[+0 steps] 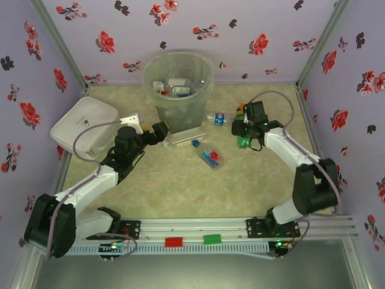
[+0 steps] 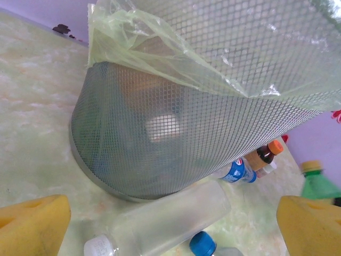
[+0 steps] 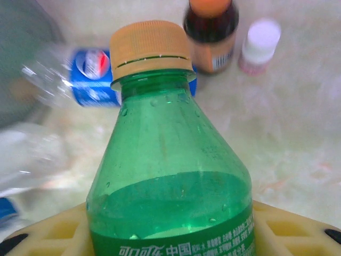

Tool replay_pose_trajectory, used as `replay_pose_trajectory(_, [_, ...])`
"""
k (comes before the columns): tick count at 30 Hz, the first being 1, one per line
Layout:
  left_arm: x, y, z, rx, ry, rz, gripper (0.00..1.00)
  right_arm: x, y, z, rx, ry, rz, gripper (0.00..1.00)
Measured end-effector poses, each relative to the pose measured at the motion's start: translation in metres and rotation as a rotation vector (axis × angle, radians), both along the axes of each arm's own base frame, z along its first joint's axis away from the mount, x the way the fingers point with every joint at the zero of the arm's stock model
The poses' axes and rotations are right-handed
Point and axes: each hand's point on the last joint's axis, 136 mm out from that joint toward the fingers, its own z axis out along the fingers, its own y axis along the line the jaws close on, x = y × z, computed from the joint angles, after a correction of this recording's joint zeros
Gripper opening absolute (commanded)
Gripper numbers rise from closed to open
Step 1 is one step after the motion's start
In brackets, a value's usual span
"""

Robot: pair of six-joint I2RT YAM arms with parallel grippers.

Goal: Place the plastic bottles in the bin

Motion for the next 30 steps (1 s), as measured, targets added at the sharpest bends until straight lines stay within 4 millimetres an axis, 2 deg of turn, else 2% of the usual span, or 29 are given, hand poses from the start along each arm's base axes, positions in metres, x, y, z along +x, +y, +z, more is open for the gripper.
replay_pose_trajectory(5, [-0.003,0.002,-0.017,-0.012,0.037,0.012,1.0,-0.003,0.011,0.064,0.115,-0.142,0.021,0.42])
replay_pose_trajectory(9, [-0.007,0.005,-0.031,-0.028,0.066,0.021,1.0,0.004,0.034,0.118,0.213,-0.241,0.07,0.4])
replay_pose_trajectory(15, [-0.016,0.009,-0.049,-0.039,0.112,0.032,1.0,0.019,0.097,0.227,0.343,-0.457,0.224,0.39])
replay_pose_trajectory(18, [-0.02,0.012,-0.051,-0.044,0.115,0.035,1.0,0.028,0.131,0.267,0.391,-0.54,0.29,0.39])
replay_pose_trajectory(20, [-0.023,0.013,-0.049,-0.045,0.111,0.034,1.0,0.038,0.149,0.282,0.41,-0.568,0.316,0.39])
replay_pose_trajectory(23, [-0.029,0.016,-0.044,-0.047,0.101,0.035,1.0,0.061,0.171,0.287,0.422,-0.584,0.334,0.39])
replay_pose_trajectory(27, [-0.038,0.021,-0.041,-0.03,0.089,0.029,1.0,0.1,0.194,0.272,0.416,-0.568,0.332,0.39])
replay_pose_trajectory(30, [-0.044,0.025,-0.041,-0.007,0.088,0.023,1.0,0.125,0.211,0.253,0.403,-0.535,0.331,0.41])
